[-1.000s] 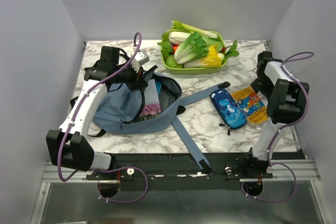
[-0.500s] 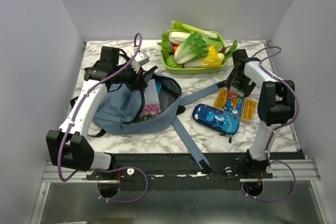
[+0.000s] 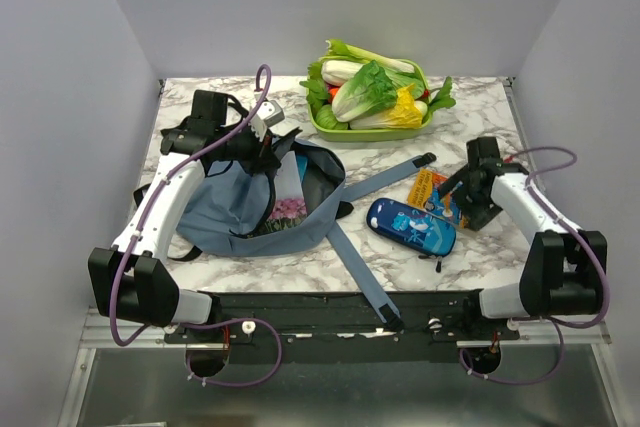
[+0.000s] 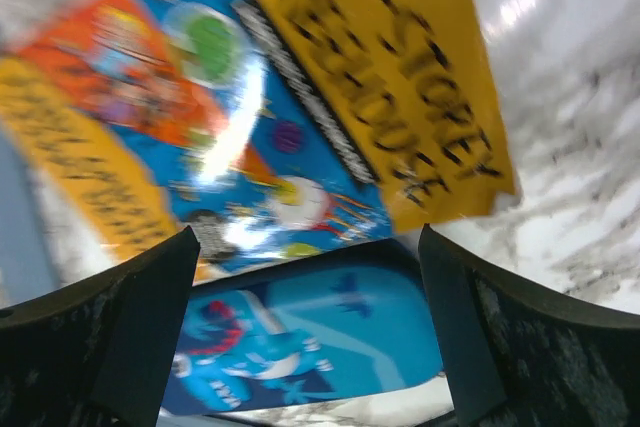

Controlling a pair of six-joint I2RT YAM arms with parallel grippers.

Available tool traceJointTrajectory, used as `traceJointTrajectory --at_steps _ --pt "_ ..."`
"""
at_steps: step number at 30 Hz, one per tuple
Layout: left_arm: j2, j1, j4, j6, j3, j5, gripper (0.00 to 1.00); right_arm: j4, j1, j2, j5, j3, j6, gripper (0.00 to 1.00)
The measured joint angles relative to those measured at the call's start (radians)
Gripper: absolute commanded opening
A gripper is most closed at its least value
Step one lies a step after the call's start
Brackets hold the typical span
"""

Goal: Pack the student bag
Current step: Adjust the book at the center of the board, then pick up the book from the center of the board.

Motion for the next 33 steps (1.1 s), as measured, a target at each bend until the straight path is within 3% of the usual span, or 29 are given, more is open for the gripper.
traceJointTrajectory --at_steps 5,14,27,33 --pt "0.000 0.003 -0.001 0.005 0.000 0.000 0.04 0.025 0.001 -0.047 -0.032 -0.191 0.115 0.99" --pt "0.000 0.005 -0.005 0.011 0.000 0.000 0.05 0.100 -0.013 -0.097 0.062 -0.198 0.228 0.97" --pt "0.000 0.012 -0.028 0.042 0.000 0.000 0.05 0.180 -0.032 -0.002 0.069 -0.218 0.340 0.94" --pt "0.000 0.022 -0.041 0.056 0.000 0.000 0.05 0.204 -0.043 0.023 0.069 -0.201 0.354 0.76"
